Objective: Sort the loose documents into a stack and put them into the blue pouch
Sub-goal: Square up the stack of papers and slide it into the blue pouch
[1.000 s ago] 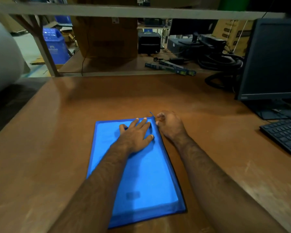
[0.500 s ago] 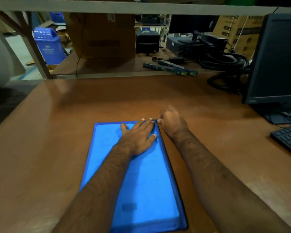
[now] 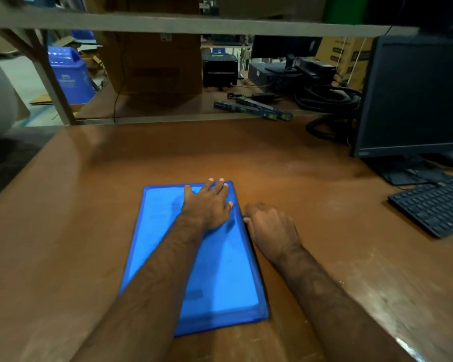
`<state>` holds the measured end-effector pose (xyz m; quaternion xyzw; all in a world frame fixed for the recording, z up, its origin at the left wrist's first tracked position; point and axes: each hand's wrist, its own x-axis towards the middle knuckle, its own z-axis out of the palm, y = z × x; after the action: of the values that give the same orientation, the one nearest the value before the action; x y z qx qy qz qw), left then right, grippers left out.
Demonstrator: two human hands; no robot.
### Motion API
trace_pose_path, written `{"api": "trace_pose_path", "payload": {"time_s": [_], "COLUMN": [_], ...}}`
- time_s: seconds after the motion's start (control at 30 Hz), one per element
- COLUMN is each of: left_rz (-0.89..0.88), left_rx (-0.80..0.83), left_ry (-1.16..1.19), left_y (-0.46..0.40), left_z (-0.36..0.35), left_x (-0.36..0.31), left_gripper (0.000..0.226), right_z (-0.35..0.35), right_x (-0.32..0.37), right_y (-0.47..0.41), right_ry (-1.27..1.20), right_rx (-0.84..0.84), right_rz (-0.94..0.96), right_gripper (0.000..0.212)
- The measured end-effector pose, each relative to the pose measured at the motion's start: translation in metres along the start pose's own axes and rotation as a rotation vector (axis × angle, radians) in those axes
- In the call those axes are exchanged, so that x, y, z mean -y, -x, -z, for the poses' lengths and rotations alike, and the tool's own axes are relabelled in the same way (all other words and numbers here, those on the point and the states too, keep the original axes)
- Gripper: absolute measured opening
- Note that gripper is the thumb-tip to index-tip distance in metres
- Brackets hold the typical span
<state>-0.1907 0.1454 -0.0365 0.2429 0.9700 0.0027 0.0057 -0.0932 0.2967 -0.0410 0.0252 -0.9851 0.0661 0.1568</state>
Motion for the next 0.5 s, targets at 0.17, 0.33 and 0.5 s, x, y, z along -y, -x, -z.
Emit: {"api": "trace_pose_path", "payload": {"time_s": [0.17,0.33,0.5], "left_rz": [-0.151,-0.095,-0.086], "left_rx": [-0.044,0.009,0.067], "left_ry": [0.211,0.225,0.233], "left_y": [0.062,0.087,0.086], "left_z": [0.003,-0.012,-0.008], "left_x": [-0.013,-0.015,-0.016], "left_gripper": [0.055,0.055,0.055], "right_z": [-0.004,0.015,0.044], "right_x": [-0.001,0.005,0.010], "right_y": [-0.003,0.010,0.060], "right_ry": [-0.207,-0.203,-0.197], "right_rx": [0.017,0.081,0.119], "right_rz": [-0.085,-0.075,0.006], "right_gripper": [0.014,0.012,0.013]}}
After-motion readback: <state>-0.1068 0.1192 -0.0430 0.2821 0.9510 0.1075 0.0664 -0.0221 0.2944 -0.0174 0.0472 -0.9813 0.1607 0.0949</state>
